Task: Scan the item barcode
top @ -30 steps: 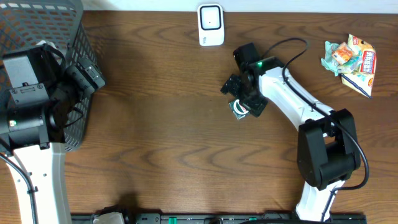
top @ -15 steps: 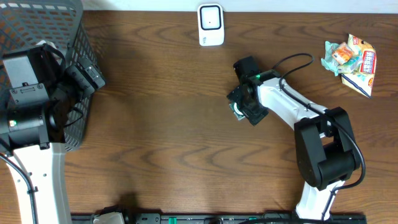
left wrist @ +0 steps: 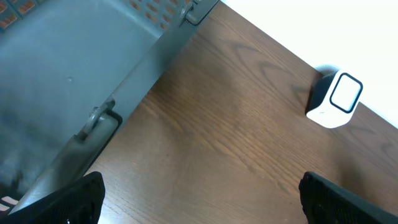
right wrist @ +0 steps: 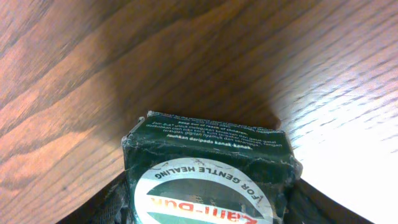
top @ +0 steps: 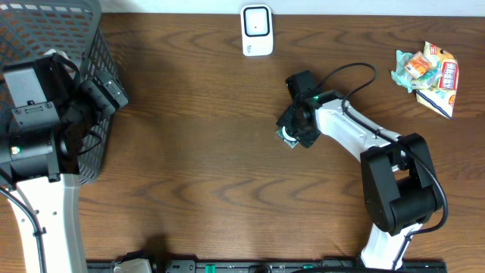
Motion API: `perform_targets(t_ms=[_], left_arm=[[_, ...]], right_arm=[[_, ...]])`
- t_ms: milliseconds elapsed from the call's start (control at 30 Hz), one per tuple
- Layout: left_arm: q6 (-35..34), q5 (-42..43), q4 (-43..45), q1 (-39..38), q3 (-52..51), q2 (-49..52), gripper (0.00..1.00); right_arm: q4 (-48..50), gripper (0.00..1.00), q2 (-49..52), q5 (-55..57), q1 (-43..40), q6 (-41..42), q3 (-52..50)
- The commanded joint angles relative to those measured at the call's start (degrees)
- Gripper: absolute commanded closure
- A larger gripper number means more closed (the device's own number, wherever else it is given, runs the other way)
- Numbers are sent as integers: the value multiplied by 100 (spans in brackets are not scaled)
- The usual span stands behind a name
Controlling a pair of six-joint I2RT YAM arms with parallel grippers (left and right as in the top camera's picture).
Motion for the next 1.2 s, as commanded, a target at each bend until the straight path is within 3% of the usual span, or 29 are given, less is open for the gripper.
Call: perform_targets(t_ms=[0, 300, 467, 633, 767, 867, 1033, 1167], left_arm=[[74, -55, -15, 26, 4, 2, 2], [74, -55, -15, 26, 4, 2, 3], [74, -55, -15, 26, 4, 2, 2], [74, -55, -15, 26, 4, 2, 2], [74, -55, -15, 26, 4, 2, 2], [74, -55, -15, 26, 7, 2, 2], [74, -55, -15, 26, 4, 2, 2], [74, -55, -15, 26, 4, 2, 2]], right_arm=[[-72, 42, 26, -304, 9, -365, 313], [39, 51, 28, -81, 15, -1362, 457], [-57, 37, 48, 190, 81, -2564, 345], [-201, 22, 81, 315, 90, -3067, 337], [-227, 21, 81, -76, 90, -3084, 354], [-232, 20, 83, -350, 109, -2621, 352], [-199, 14, 179, 518, 254, -1714, 350], [-37, 13, 352, 590, 260, -1694, 350]])
